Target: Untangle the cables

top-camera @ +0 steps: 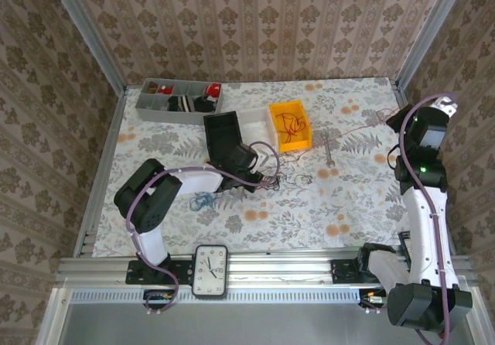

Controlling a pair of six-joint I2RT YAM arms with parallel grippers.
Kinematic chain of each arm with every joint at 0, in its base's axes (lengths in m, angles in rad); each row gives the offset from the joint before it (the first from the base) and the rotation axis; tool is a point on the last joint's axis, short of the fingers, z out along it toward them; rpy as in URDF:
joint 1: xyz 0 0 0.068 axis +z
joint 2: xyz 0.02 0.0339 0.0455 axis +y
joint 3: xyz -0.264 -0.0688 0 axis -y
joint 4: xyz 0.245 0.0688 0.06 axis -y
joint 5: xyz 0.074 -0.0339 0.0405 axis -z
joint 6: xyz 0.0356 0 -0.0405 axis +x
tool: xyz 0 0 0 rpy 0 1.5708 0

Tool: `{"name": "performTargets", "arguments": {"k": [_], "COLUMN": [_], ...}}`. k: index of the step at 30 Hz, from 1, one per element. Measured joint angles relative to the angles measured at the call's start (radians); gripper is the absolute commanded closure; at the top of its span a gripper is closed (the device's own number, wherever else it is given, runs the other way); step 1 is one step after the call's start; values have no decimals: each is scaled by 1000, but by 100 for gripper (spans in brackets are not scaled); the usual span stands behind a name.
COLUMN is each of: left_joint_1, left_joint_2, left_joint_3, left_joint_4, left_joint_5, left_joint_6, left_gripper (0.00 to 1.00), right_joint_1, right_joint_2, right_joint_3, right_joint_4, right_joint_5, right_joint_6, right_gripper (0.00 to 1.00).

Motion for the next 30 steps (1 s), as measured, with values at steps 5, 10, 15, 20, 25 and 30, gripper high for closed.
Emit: {"name": "performTargets", "arguments": {"k": [5,10,15,20,25,30], "left_joint_1": [0,1,3,27,31,15], "left_joint_2": [0,2,4,5,5,-7], "left_joint_3": [-3,-3,-3,-3,0,-19], "left_joint_4": [11,14,15,17,14,35], "left_joint_5": [-16,-27,-37,-60,-64,-82], "left_joint_6": [-4,-19,-33,-46,-45,-22], "left_gripper": [100,100,100,100,97,72], "right_joint_1": [-39,-59,-150,-219,-224,-125], "right_joint_2": [-5,-11,-24,-31,-27,-8], "right_joint_3": [21,21,22,23,26,51], "right_joint_4": [0,-8,-35,-45,-43,-49], "right_joint_5": [35,40,43,40,-27,-102], "right_joint_6": [-6,-6,6,28,27,-2], "right_gripper": [100,100,100,100,100,100]}}
